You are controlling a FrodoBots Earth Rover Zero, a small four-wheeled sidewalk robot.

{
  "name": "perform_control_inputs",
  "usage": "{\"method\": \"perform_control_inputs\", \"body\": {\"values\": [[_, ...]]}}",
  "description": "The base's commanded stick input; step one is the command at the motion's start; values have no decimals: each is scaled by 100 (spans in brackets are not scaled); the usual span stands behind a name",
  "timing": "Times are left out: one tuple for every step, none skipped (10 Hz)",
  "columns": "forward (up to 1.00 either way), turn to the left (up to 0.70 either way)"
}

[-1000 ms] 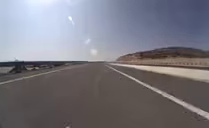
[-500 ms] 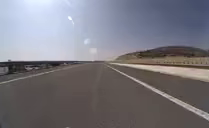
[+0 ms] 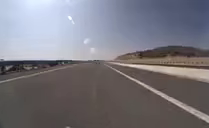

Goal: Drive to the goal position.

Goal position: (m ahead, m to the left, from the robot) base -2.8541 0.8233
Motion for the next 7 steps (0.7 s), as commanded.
{"method": "perform_control_inputs", "body": {"values": [[100,0],[100,0],[100,0],[100,0],[100,0],[100,0],[100,0]]}}
